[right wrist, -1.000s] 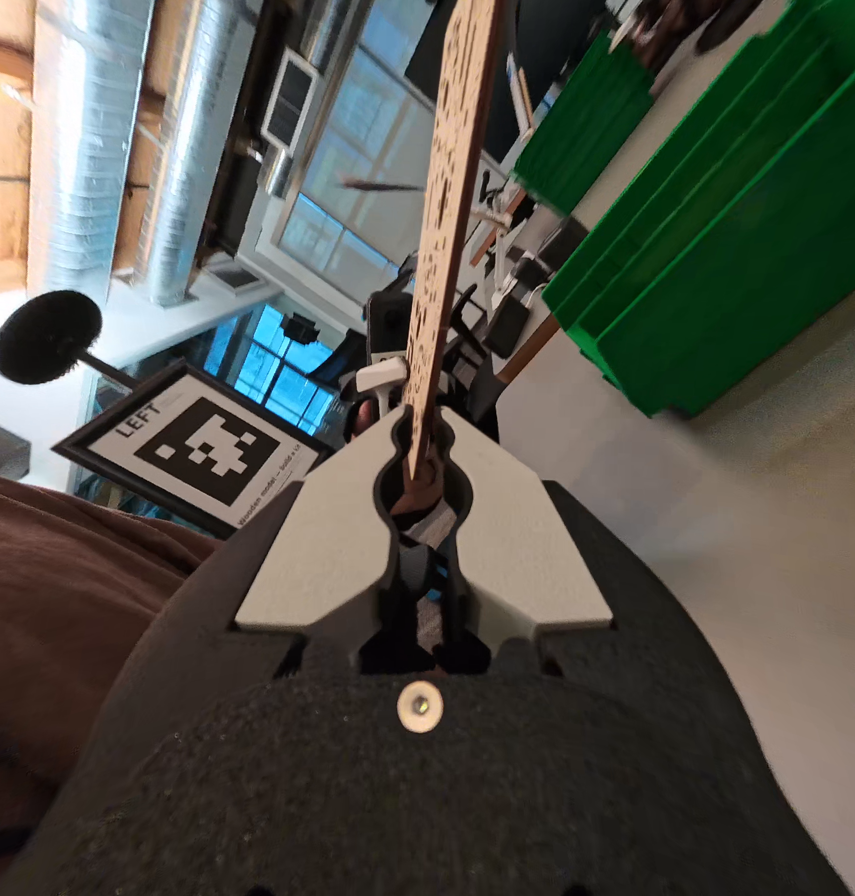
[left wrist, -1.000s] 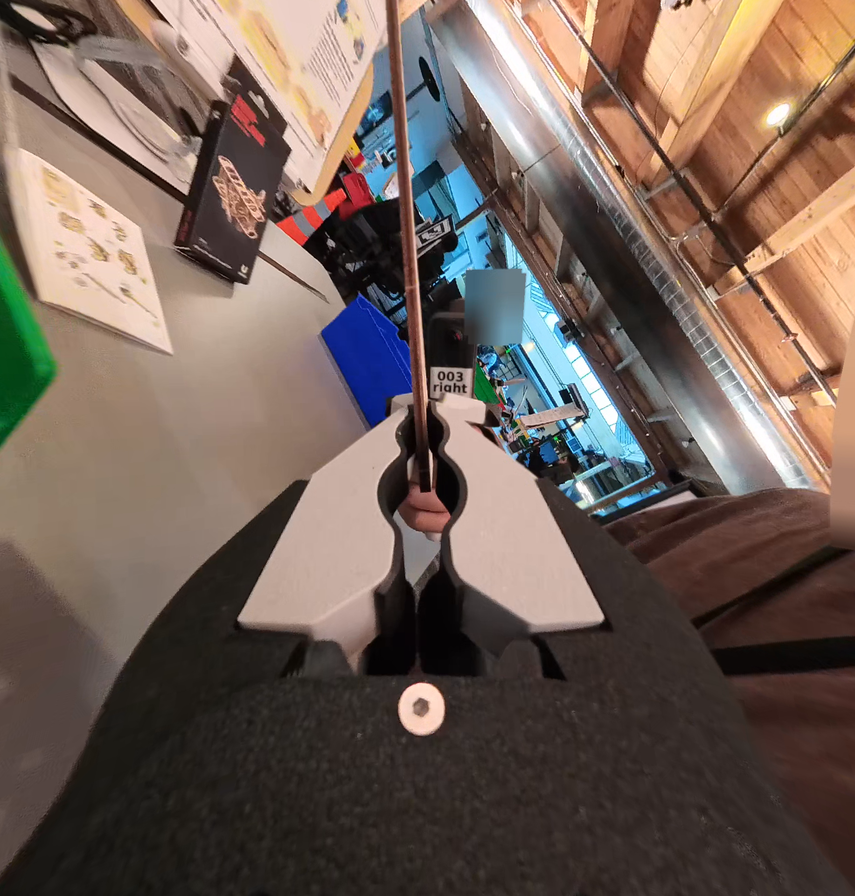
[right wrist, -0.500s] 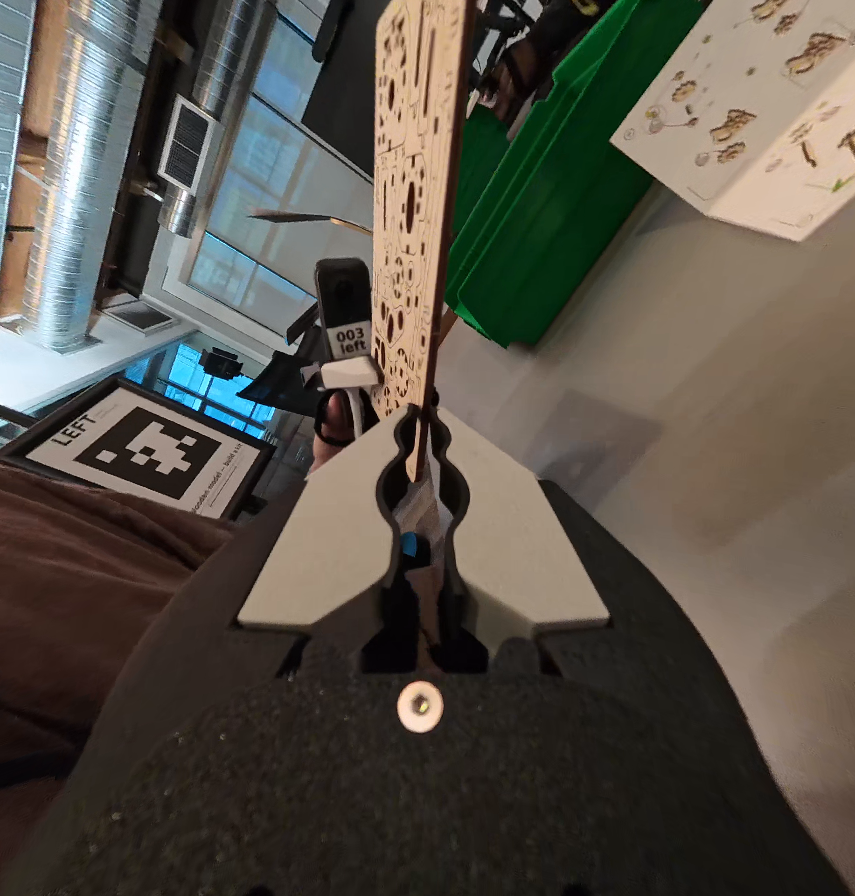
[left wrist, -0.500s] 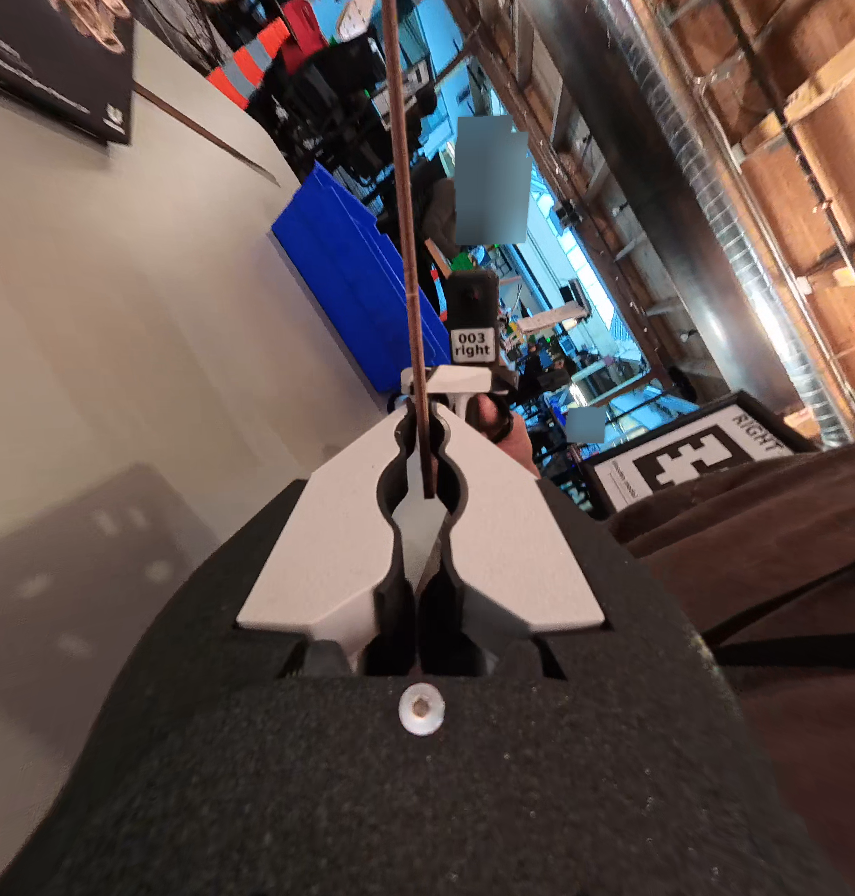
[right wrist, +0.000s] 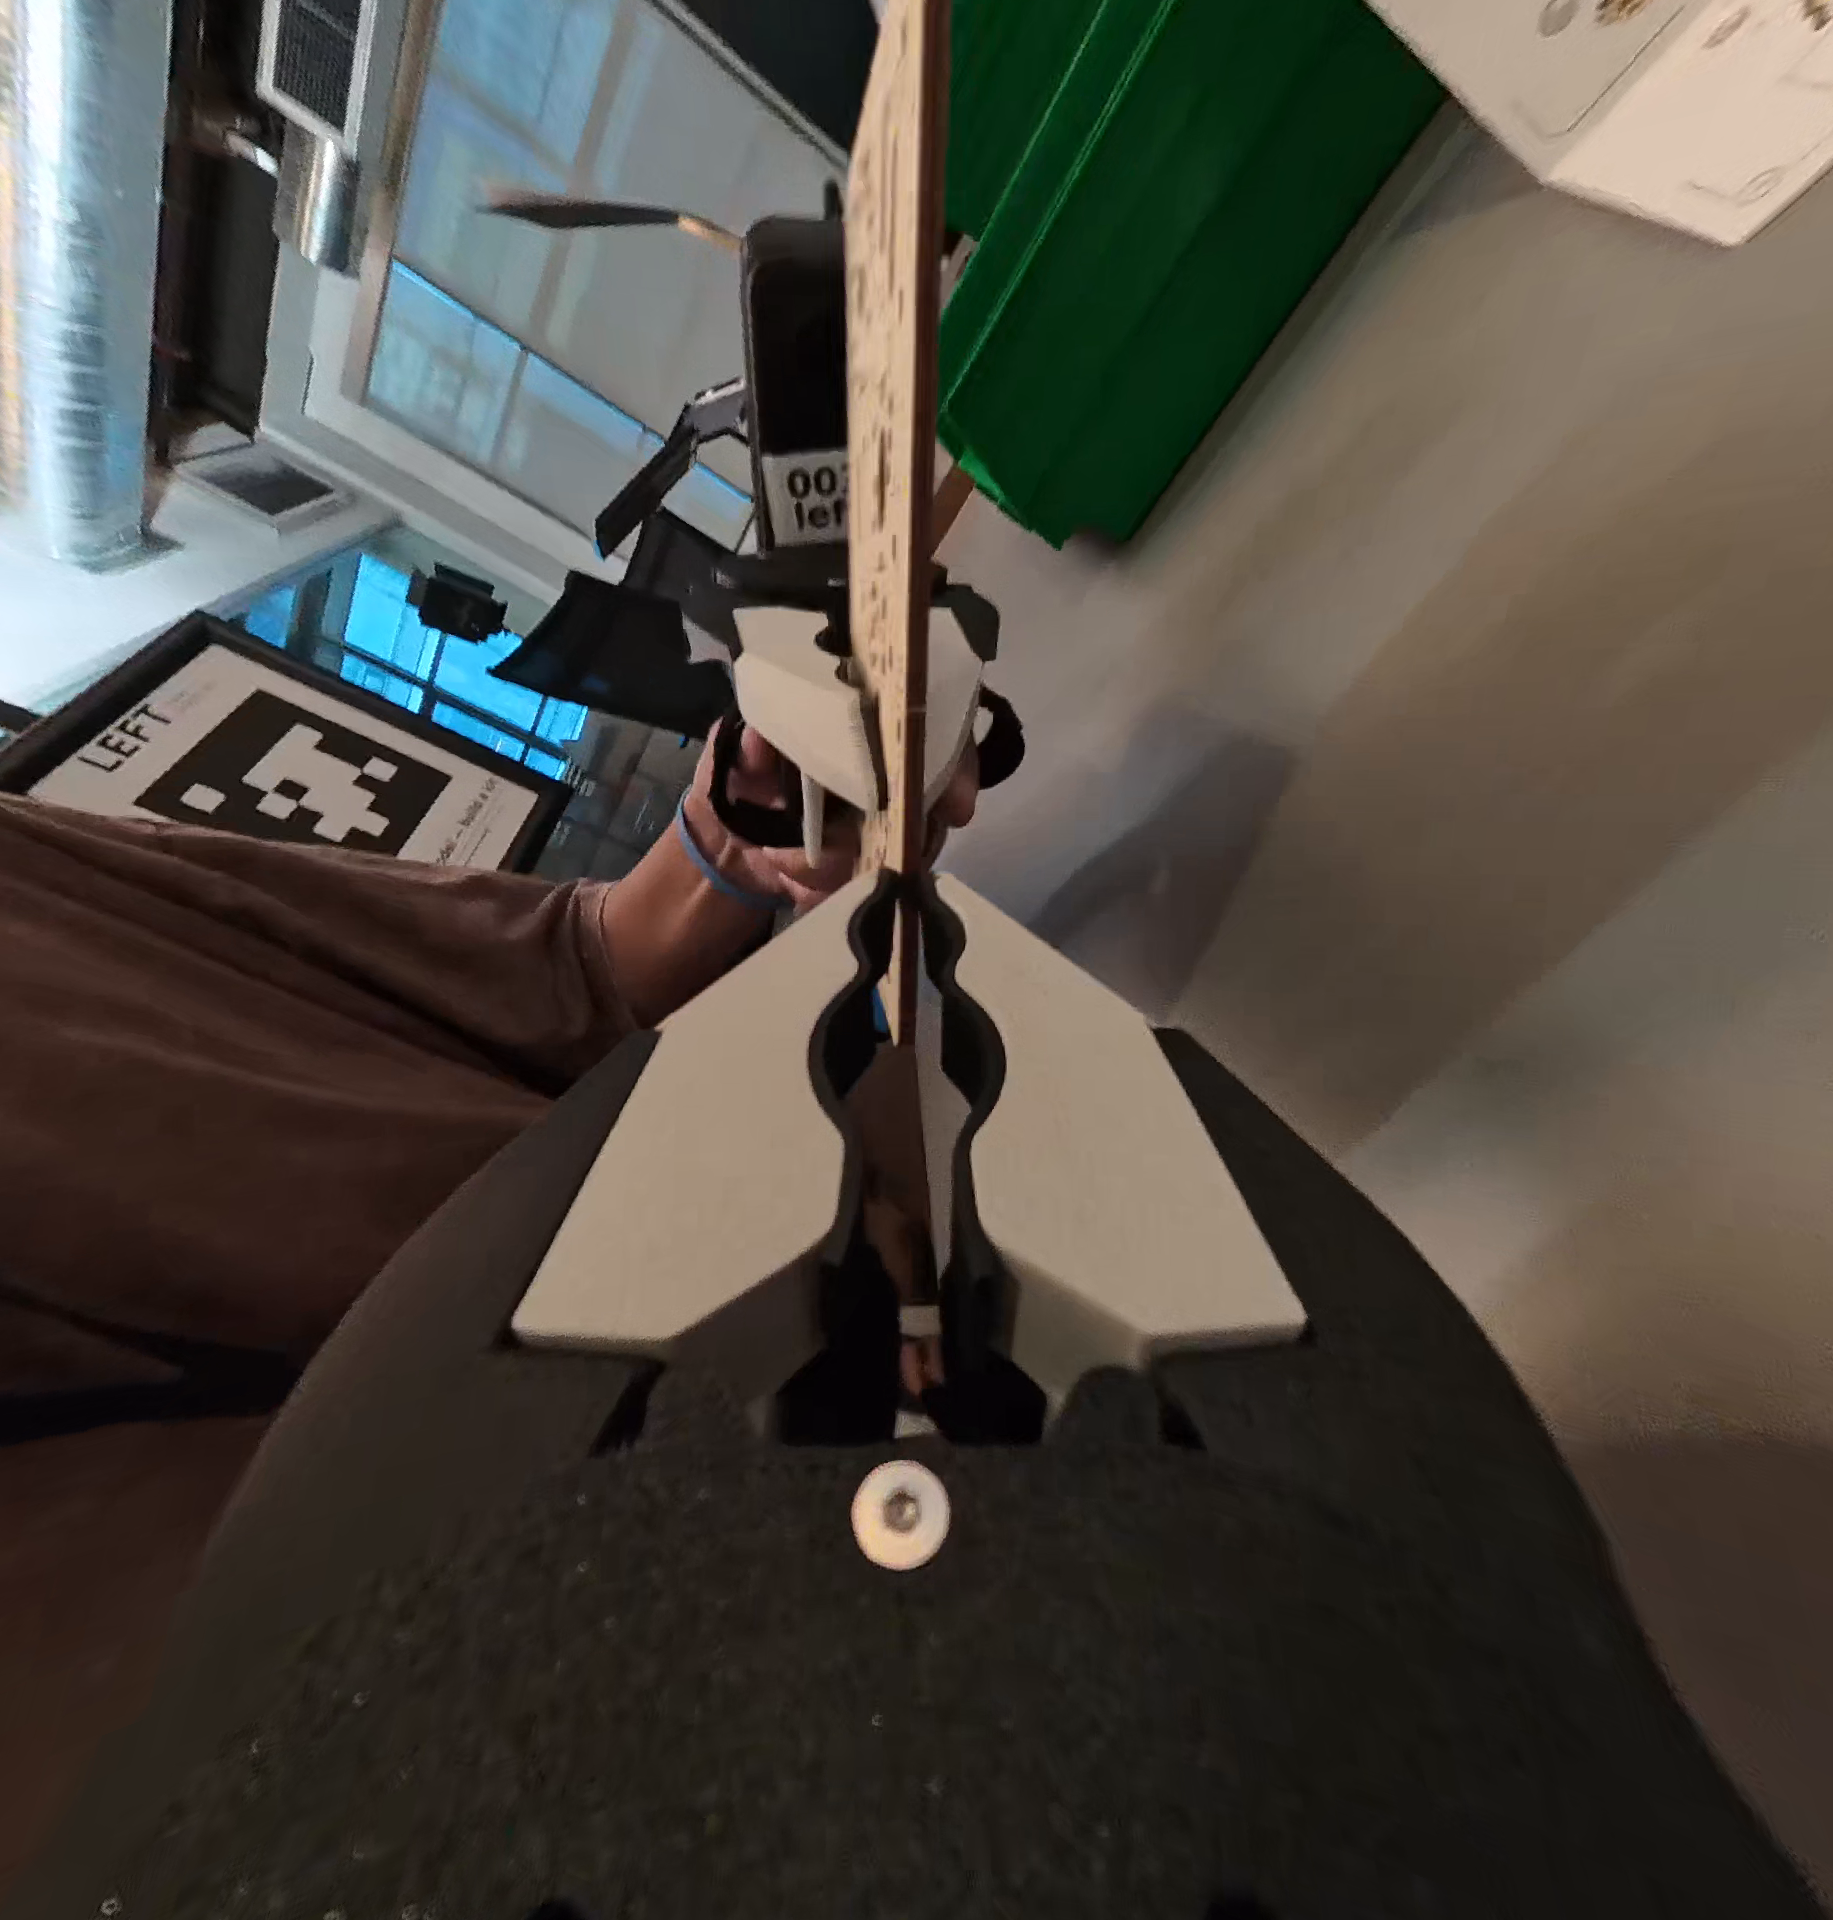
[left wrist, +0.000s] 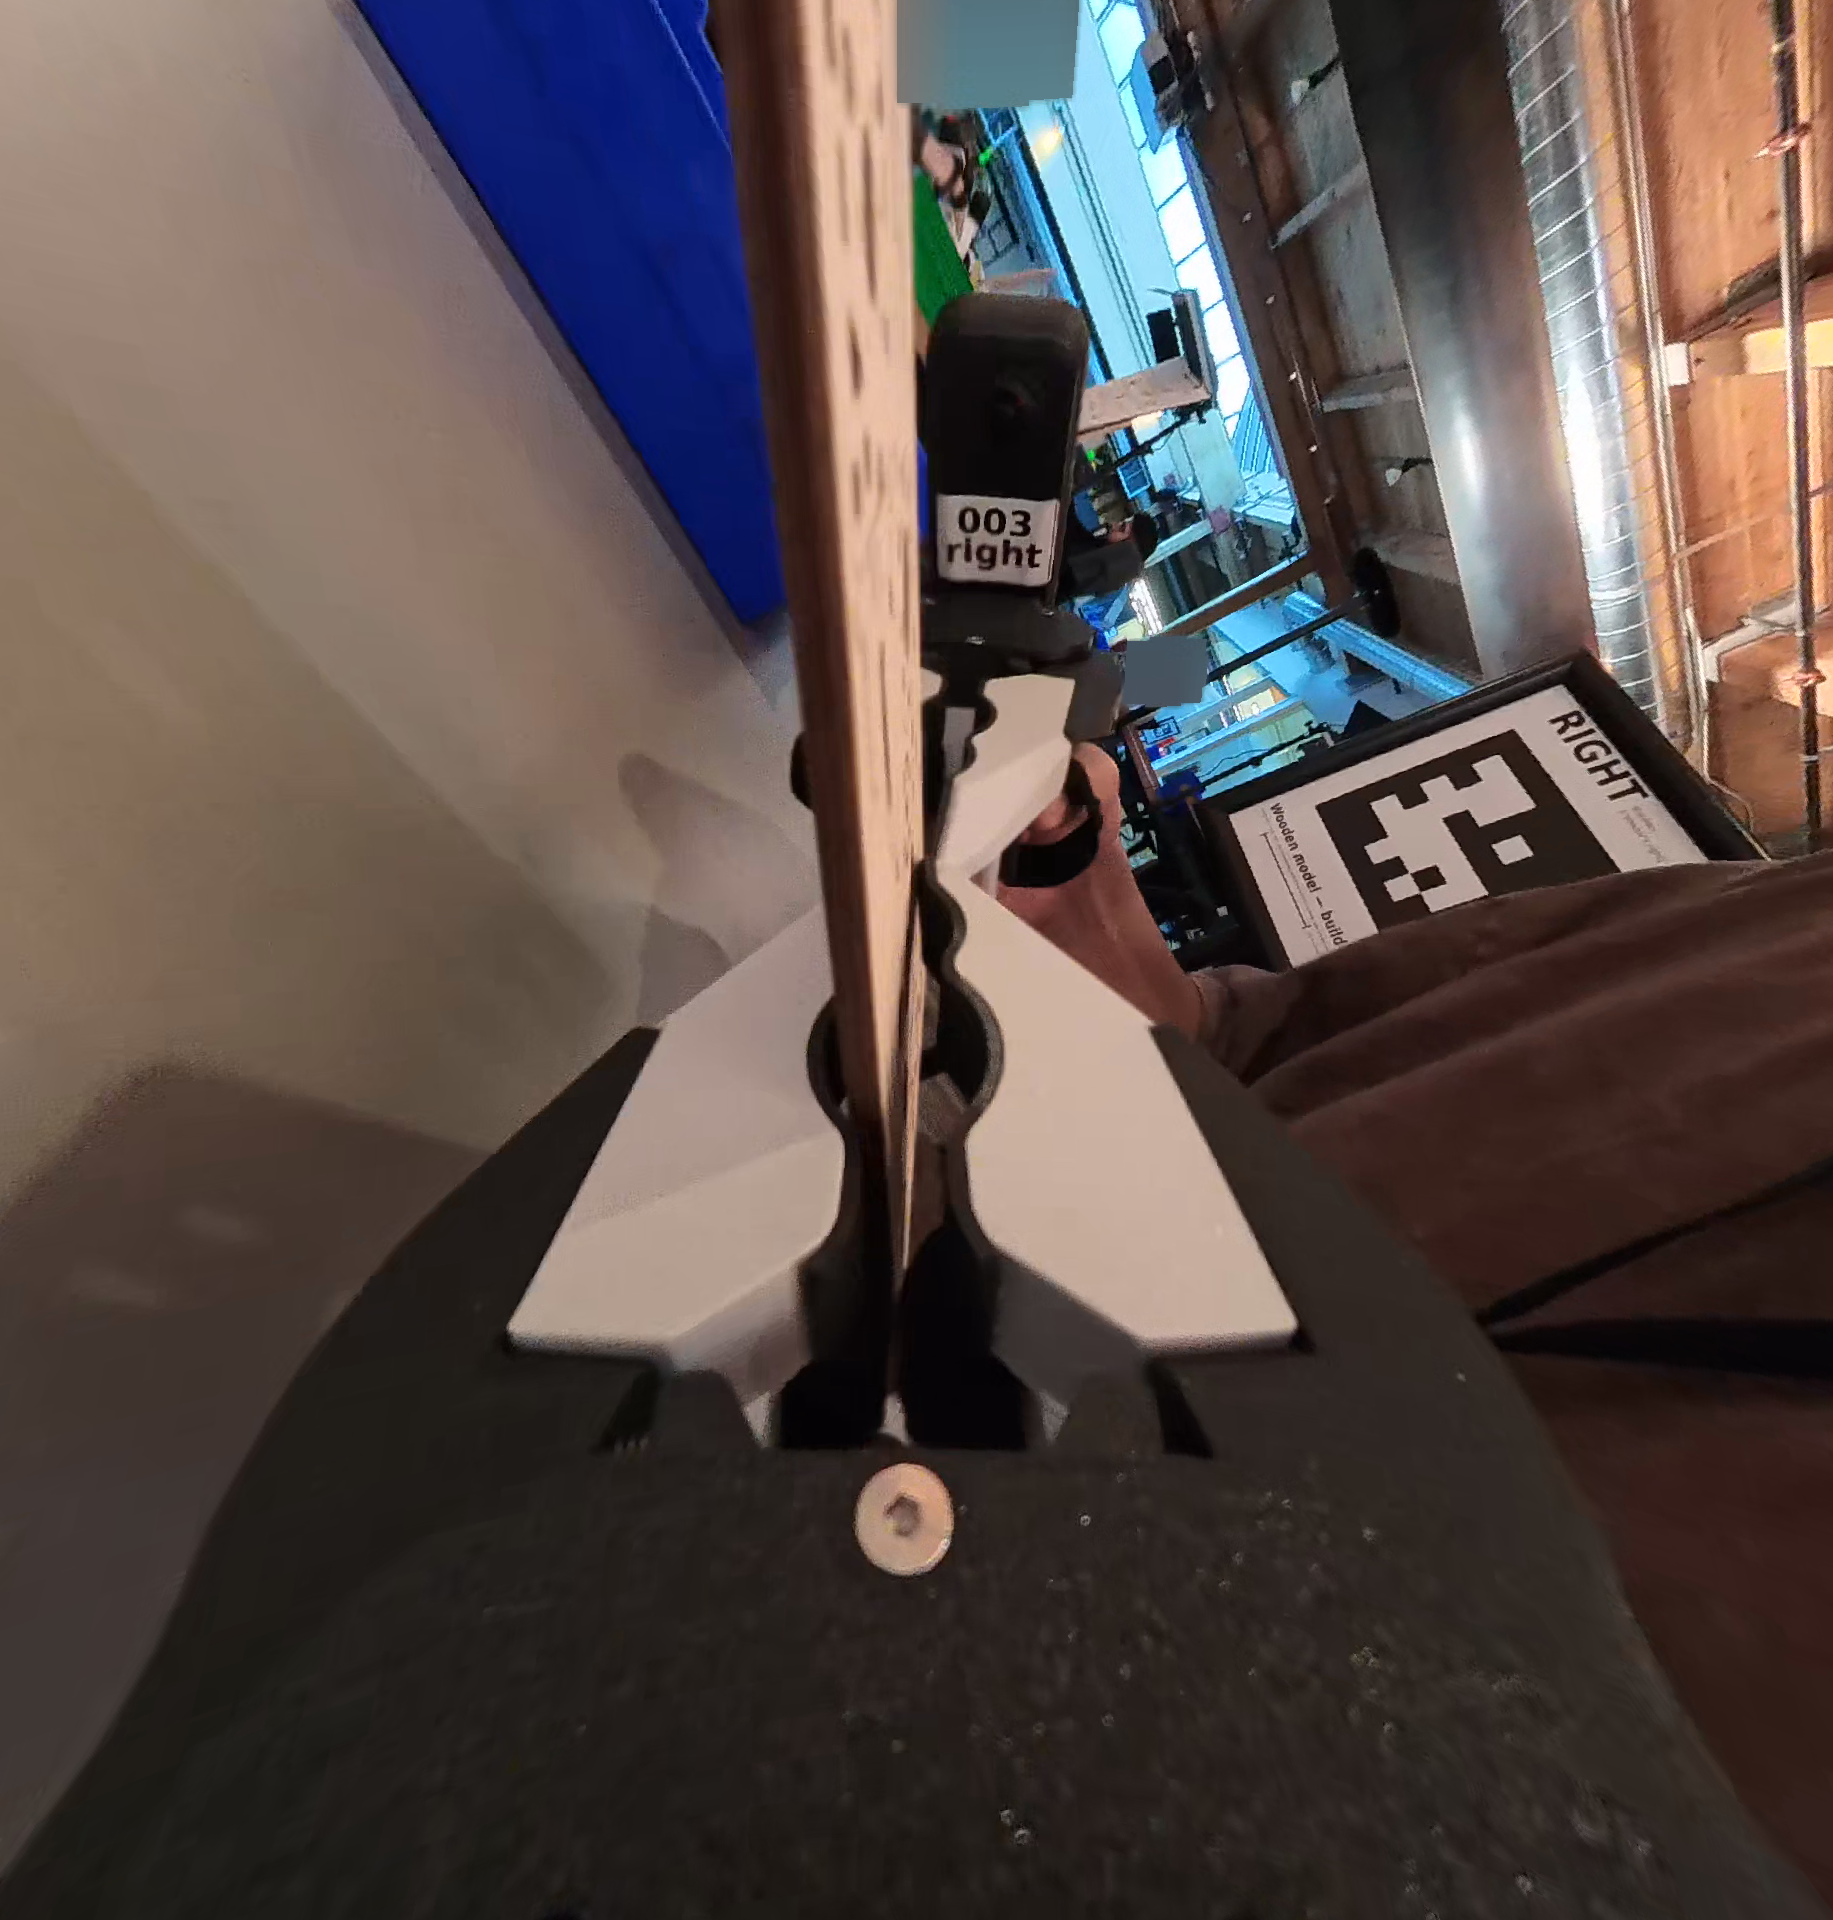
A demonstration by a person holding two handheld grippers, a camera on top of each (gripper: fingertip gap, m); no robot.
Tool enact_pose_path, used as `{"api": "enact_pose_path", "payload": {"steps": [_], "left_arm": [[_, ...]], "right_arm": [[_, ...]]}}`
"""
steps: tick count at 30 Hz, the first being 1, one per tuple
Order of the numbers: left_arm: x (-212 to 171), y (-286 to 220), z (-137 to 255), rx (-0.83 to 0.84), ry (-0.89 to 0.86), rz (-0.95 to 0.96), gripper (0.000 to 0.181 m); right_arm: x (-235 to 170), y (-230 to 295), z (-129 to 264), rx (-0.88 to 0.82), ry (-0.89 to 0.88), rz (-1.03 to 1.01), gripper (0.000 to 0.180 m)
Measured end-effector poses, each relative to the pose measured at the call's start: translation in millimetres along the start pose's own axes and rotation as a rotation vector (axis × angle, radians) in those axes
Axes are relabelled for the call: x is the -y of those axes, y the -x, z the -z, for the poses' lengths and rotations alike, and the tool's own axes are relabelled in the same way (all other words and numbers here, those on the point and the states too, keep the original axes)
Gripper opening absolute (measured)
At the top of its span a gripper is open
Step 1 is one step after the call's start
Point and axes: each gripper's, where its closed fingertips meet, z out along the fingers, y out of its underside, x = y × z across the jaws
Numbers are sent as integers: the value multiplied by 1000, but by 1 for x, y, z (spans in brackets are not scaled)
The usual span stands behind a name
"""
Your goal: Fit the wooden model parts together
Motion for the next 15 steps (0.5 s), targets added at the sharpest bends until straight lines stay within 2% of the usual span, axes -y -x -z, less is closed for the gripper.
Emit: {"api": "enact_pose_path", "payload": {"steps": [7, 15], "left_arm": [[-6, 9, 4, 31, -33, 36, 2], [-9, 11, 6, 49, -16, 38, 2]], "right_arm": [[-1, -8, -6, -90, -15, 73, 7], [-3, -12, -10, -121, -11, 60, 5]]}}
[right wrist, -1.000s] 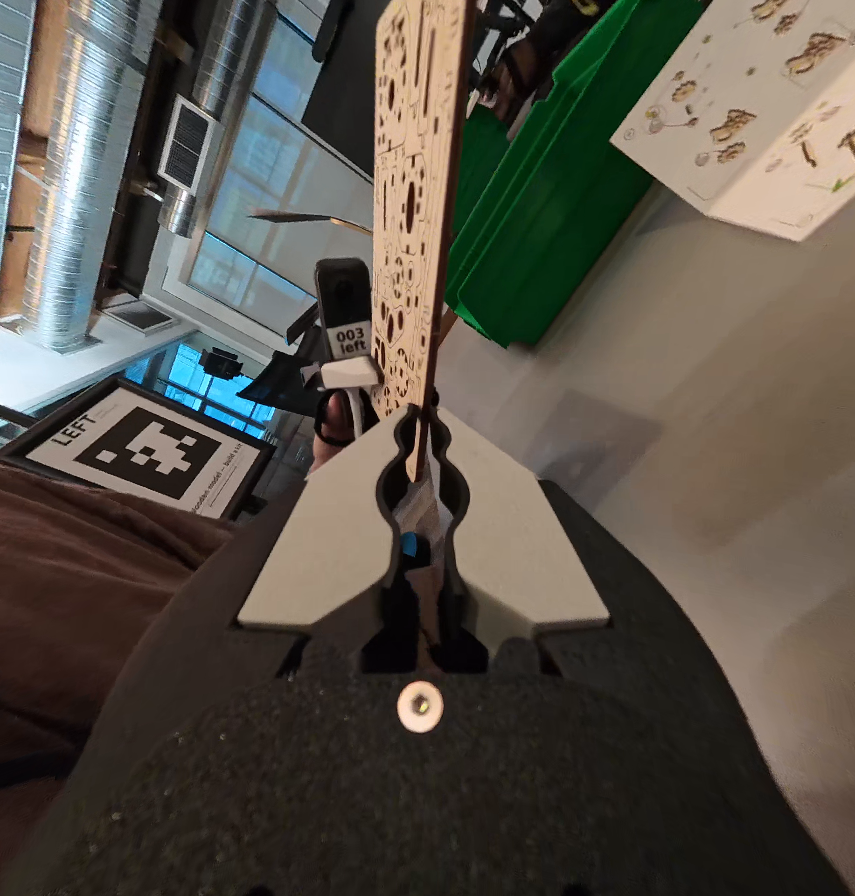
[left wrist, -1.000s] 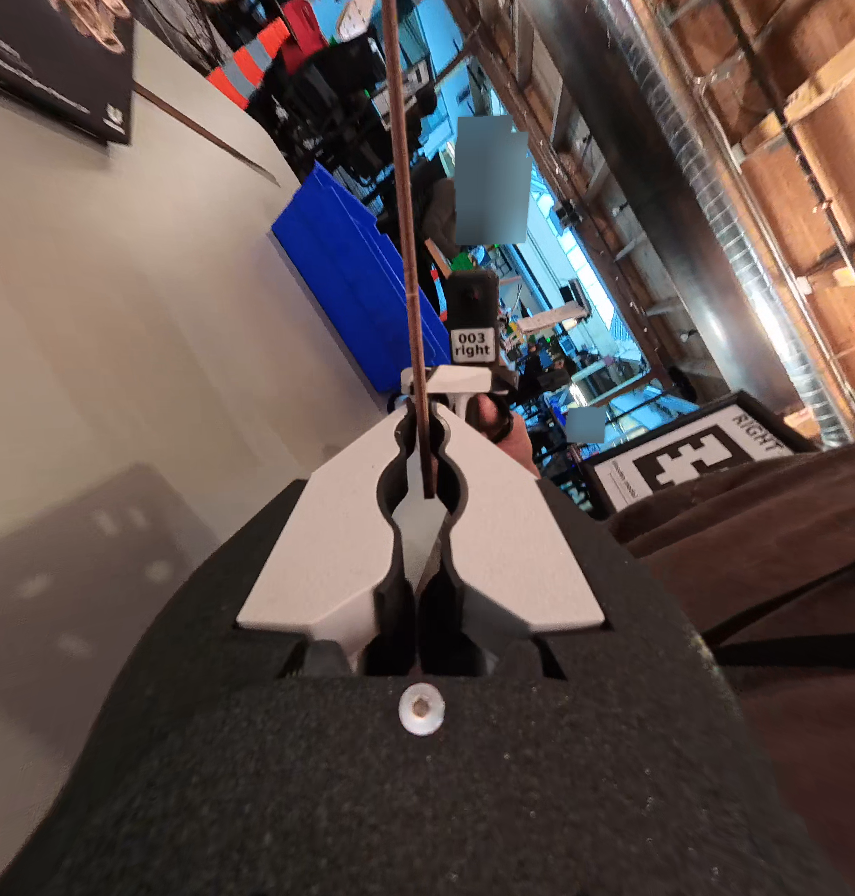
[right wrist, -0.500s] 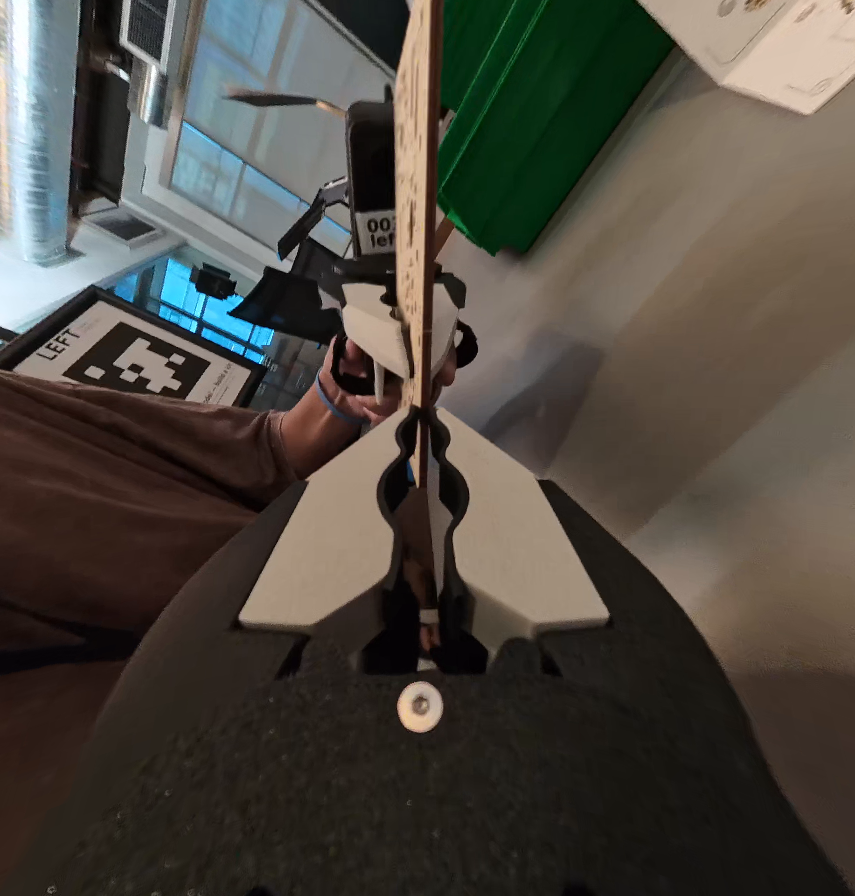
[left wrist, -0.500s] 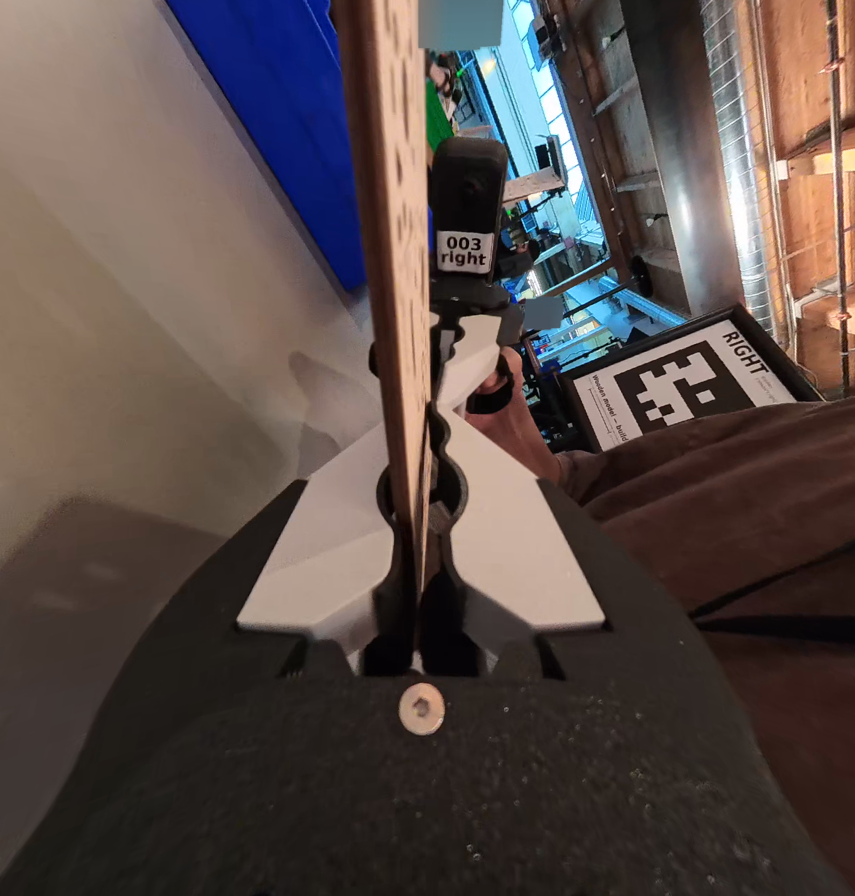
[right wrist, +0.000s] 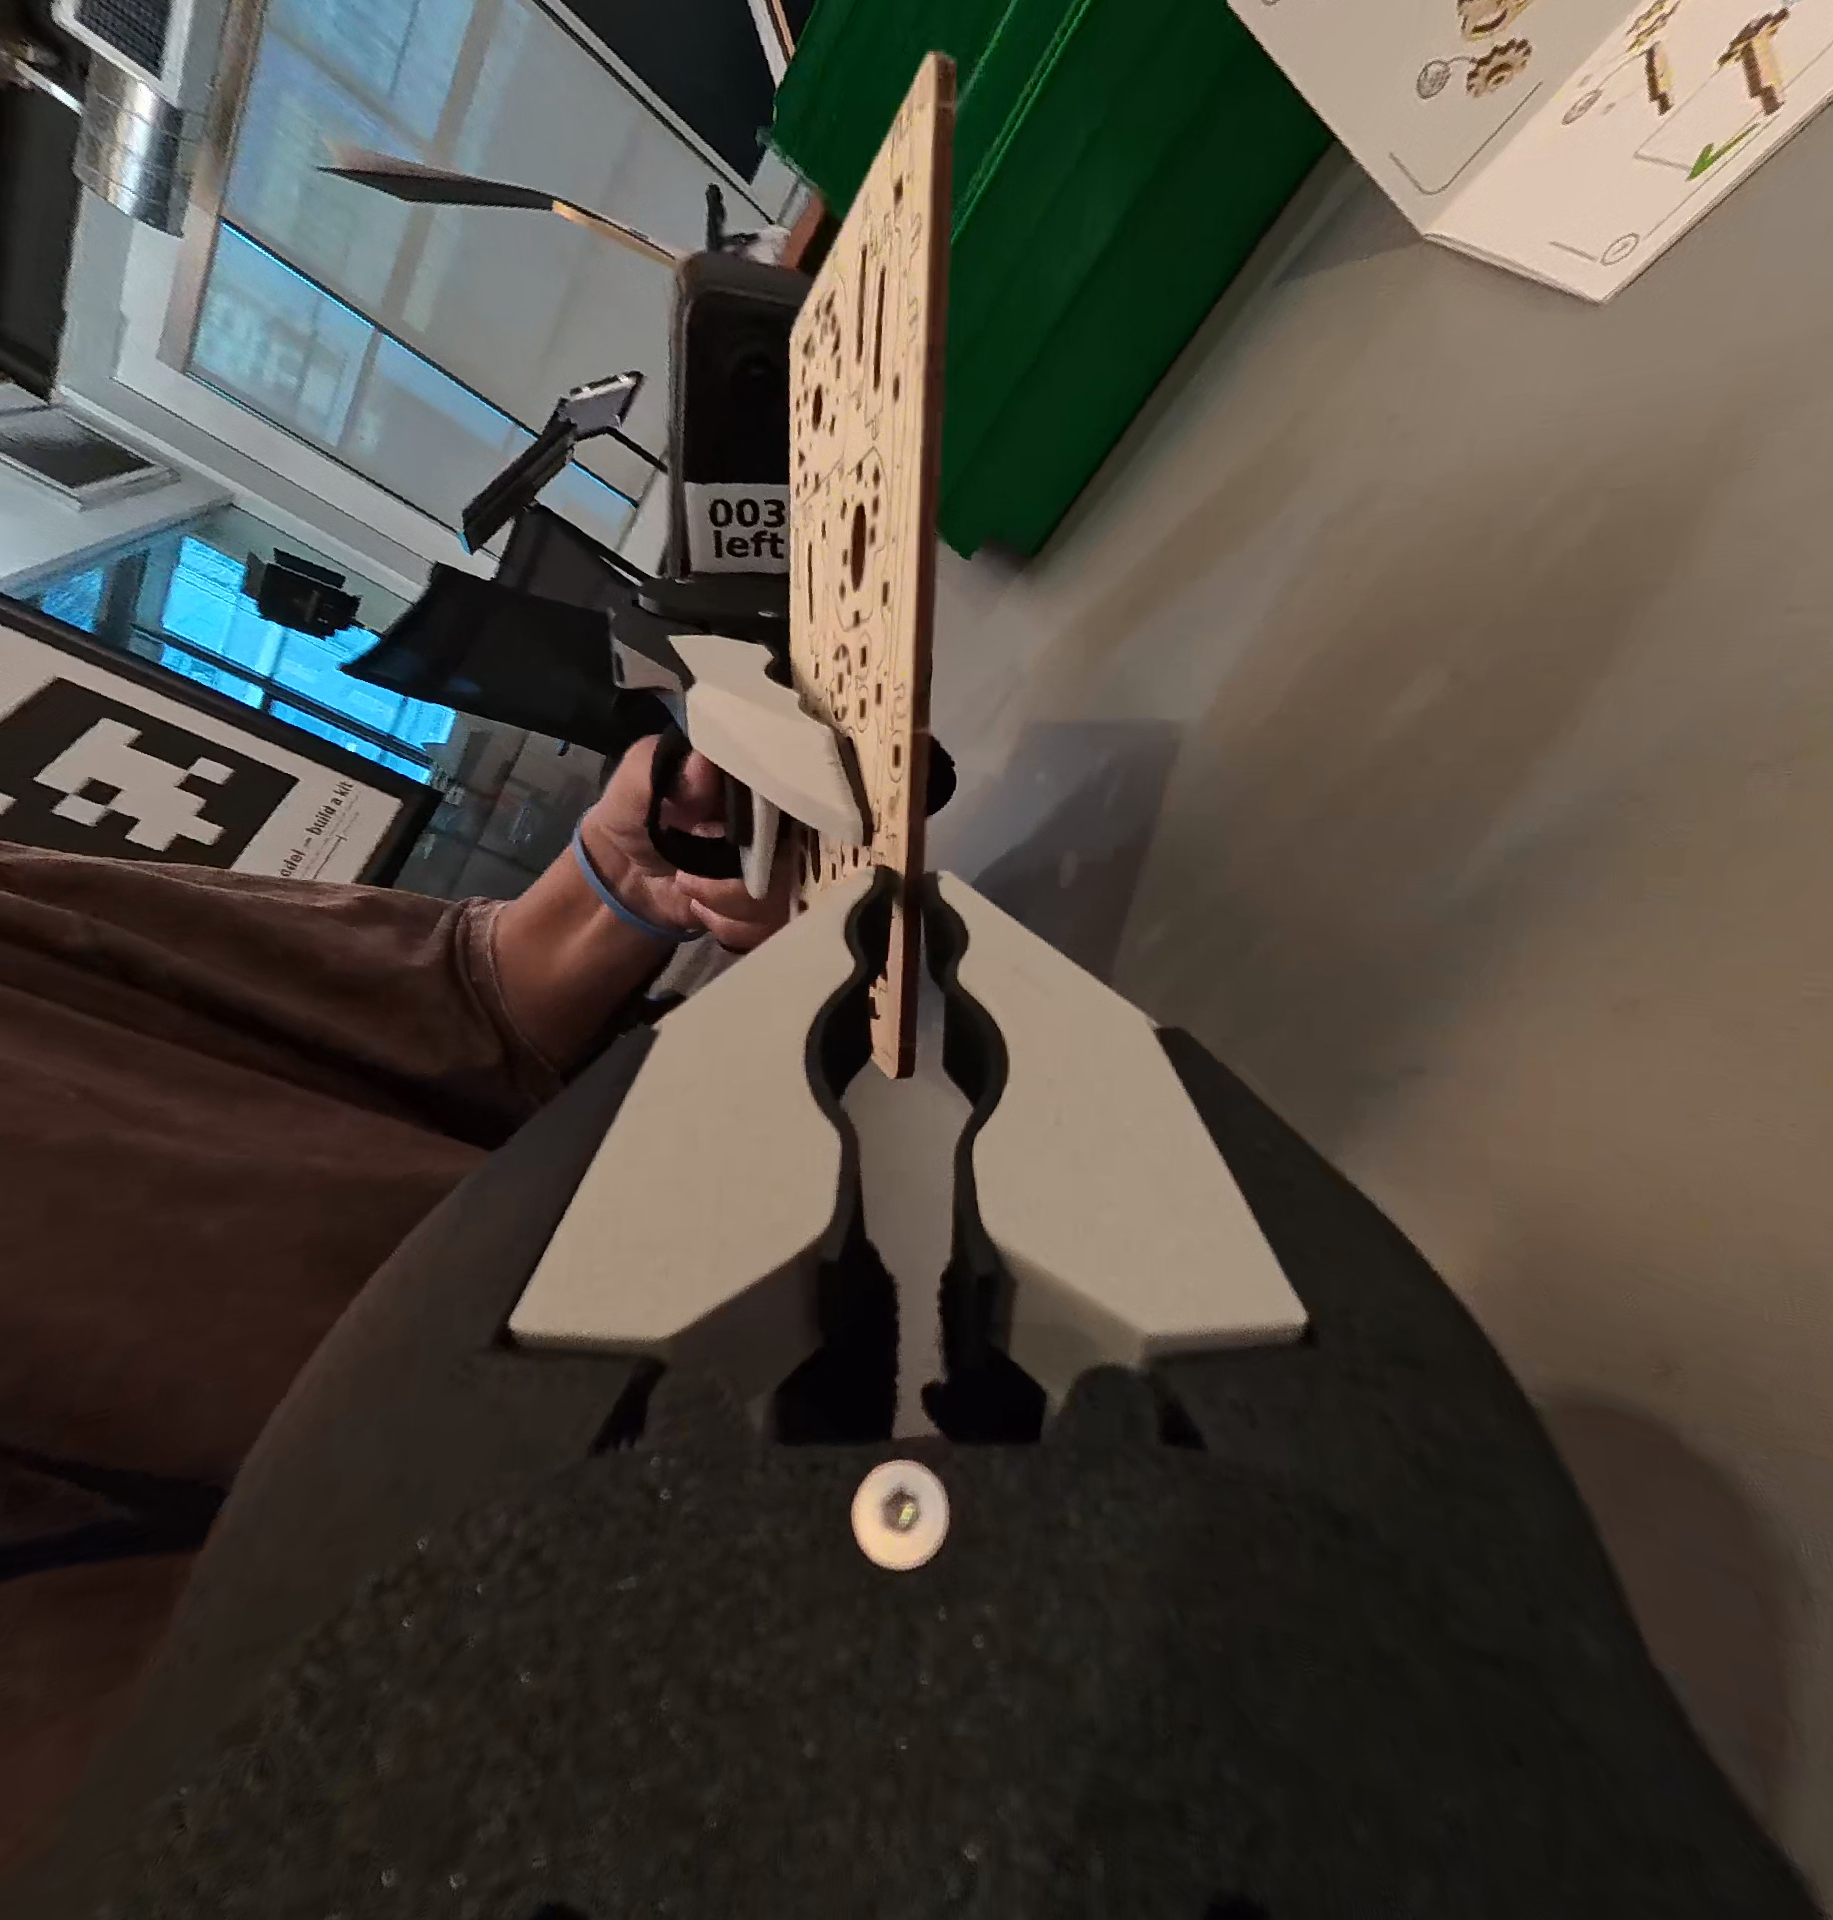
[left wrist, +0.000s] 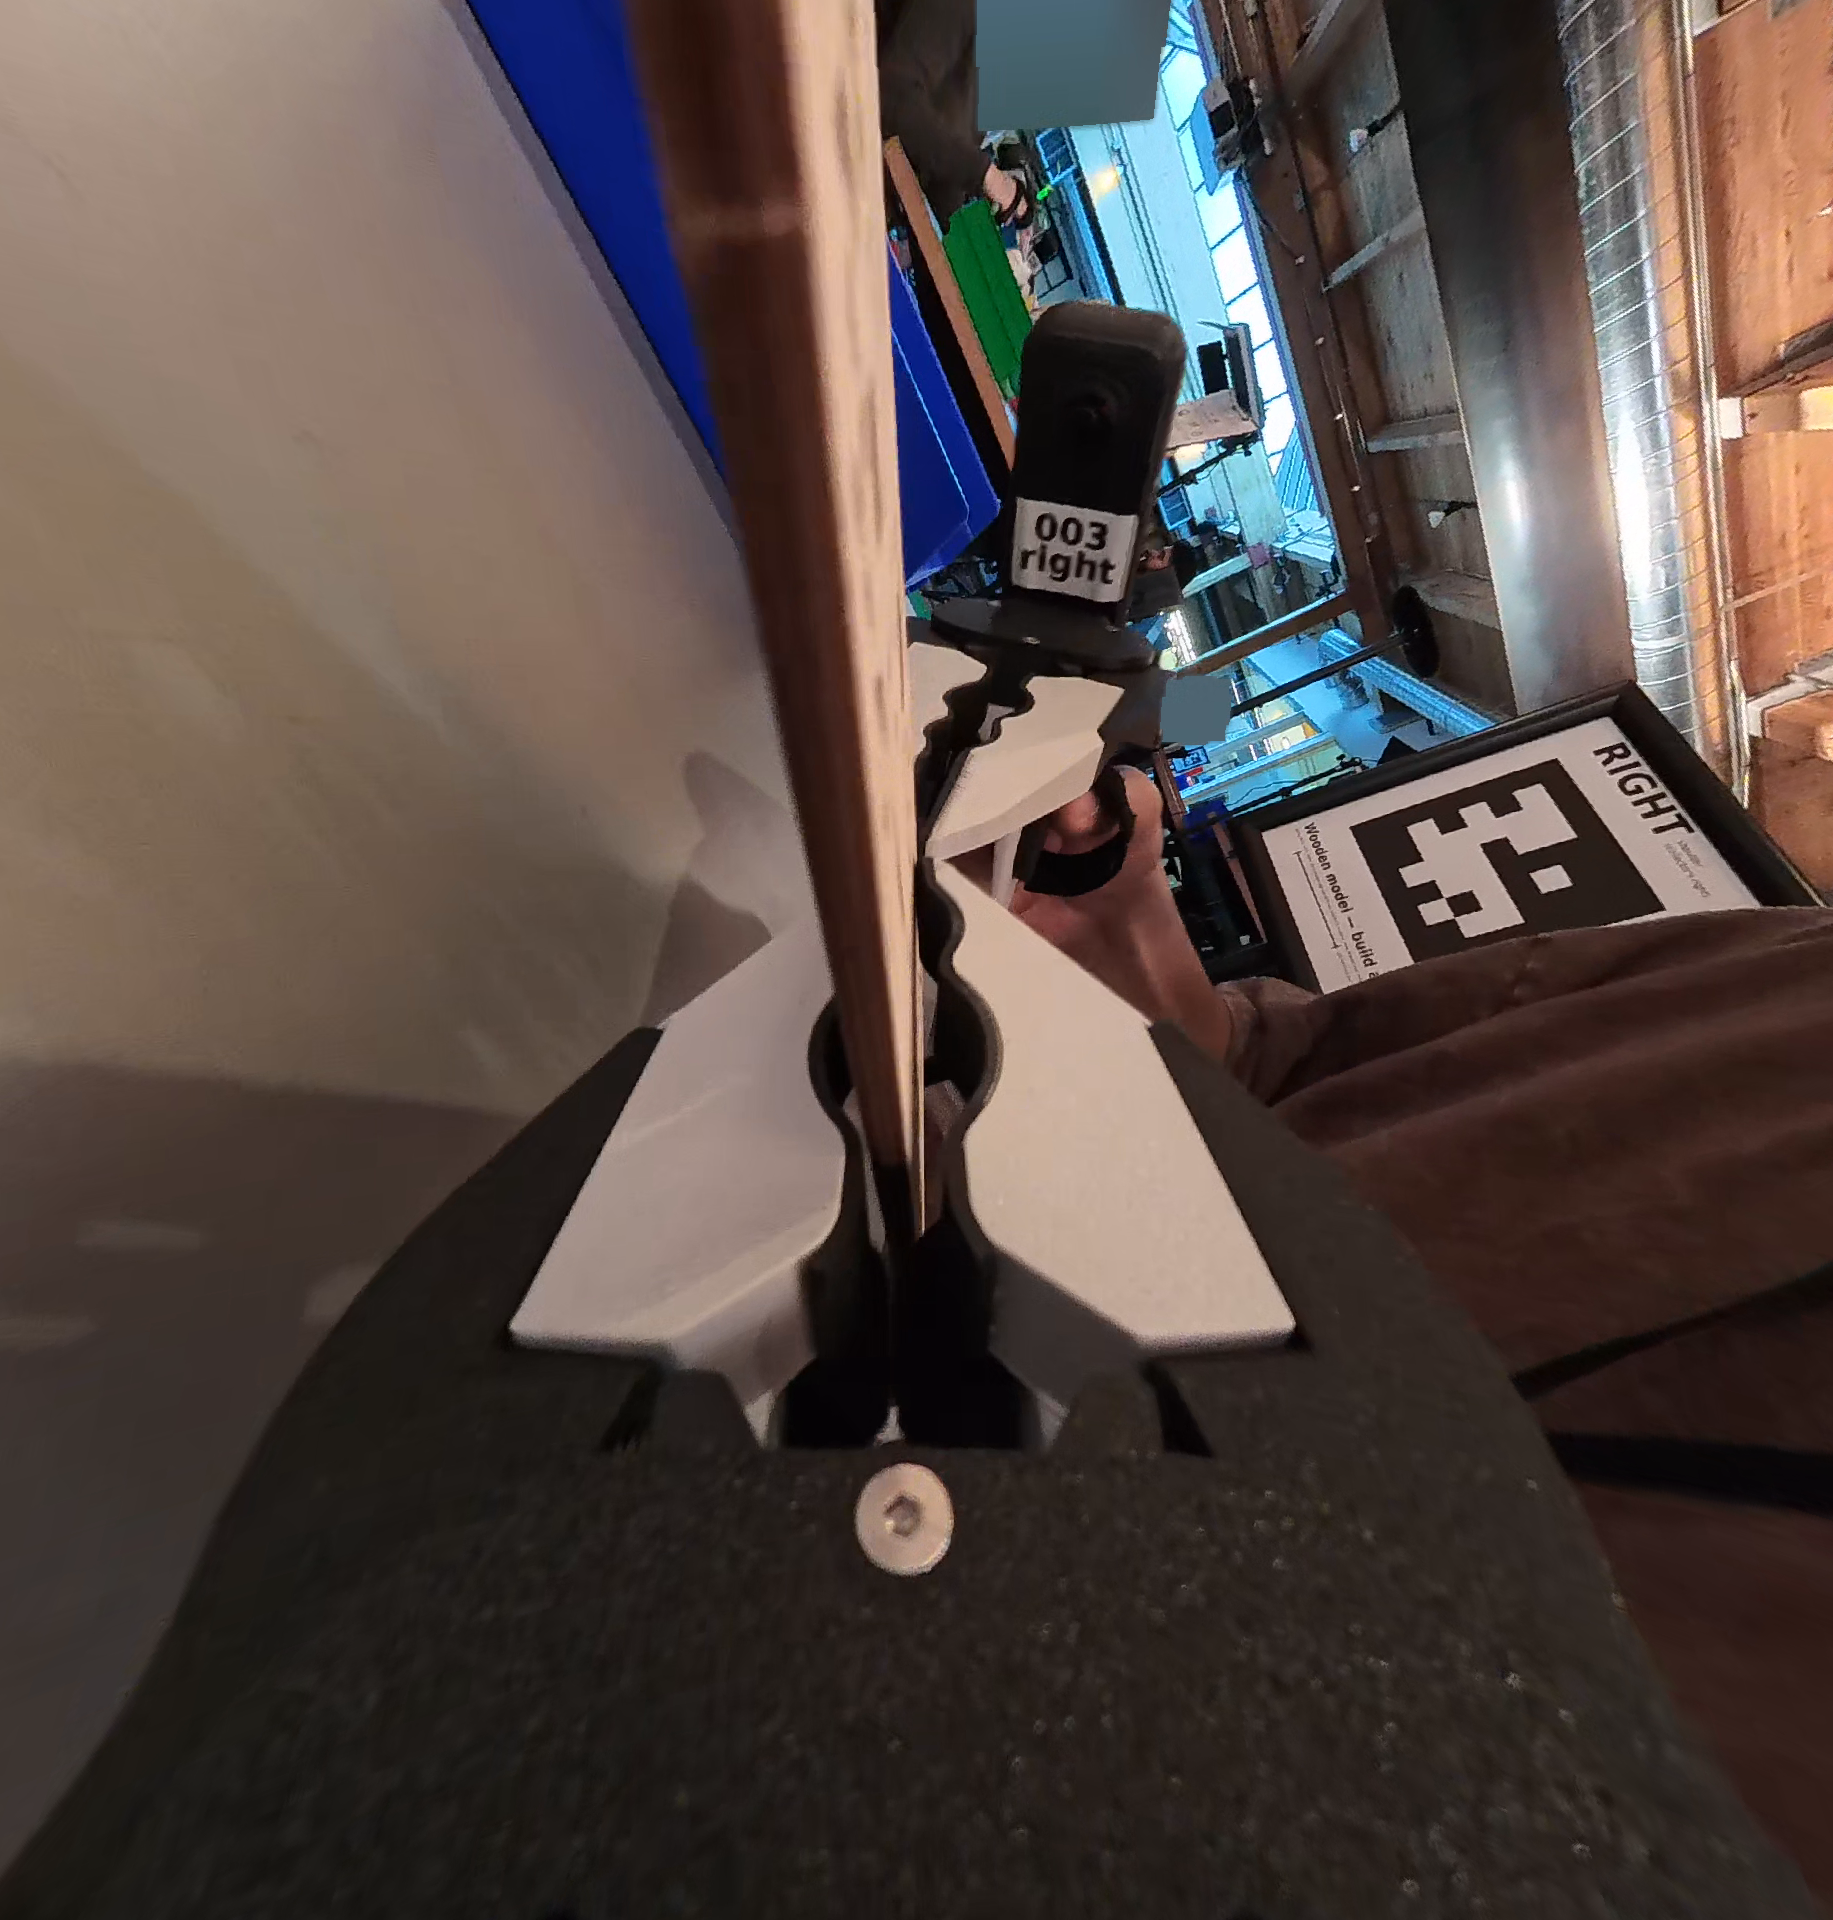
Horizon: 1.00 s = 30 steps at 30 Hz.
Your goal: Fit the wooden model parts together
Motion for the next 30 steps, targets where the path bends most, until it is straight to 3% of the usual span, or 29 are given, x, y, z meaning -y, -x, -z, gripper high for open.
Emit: {"api": "enact_pose_path", "payload": {"steps": [13, 30], "left_arm": [[-3, 8, -1, 51, 3, -6, 1], [-7, -25, 0, -168, 47, 8, 2]], "right_arm": [[-4, -9, -3, -163, 46, 159, 6], [0, 31, 3, 321, -12, -168, 4]]}}
